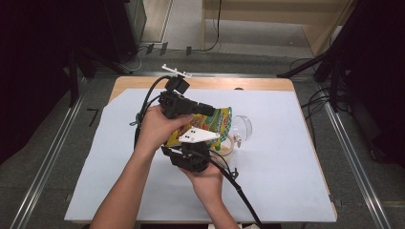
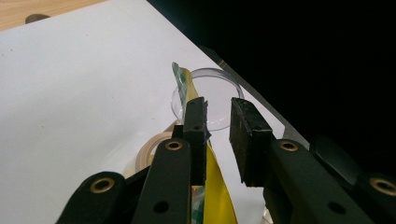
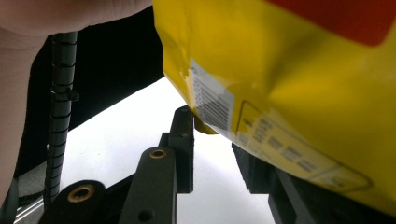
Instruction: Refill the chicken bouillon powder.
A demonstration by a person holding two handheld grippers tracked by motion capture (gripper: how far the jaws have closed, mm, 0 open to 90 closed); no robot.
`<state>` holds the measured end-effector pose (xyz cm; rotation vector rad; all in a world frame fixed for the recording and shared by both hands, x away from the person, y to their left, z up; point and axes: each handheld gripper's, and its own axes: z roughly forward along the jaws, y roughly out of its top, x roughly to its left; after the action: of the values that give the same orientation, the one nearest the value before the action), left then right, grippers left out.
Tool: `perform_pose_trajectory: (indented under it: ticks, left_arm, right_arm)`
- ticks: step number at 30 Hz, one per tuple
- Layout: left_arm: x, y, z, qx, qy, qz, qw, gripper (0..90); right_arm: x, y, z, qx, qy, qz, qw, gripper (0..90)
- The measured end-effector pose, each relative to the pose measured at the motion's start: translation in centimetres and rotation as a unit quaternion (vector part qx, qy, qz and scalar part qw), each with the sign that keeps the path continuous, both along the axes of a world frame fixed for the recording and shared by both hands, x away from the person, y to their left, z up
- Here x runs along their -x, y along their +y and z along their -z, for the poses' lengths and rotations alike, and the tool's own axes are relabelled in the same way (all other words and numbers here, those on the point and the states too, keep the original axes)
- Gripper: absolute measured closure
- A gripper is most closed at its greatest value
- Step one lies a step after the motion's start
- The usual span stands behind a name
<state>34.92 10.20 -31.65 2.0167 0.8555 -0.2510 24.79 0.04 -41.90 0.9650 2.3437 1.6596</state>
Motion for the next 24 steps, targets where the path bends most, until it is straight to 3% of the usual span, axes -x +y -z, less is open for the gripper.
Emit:
perform_pose_trajectory:
  ticks: [24]
  left_arm:
    - [0.09, -0.1, -0.02, -0.005, -0.002, 0.001, 1.0, 77.7]
  right_arm:
    - [0.17, -0.02, -0.28, 0.001, 0.01, -0.001, 1.0, 70.3]
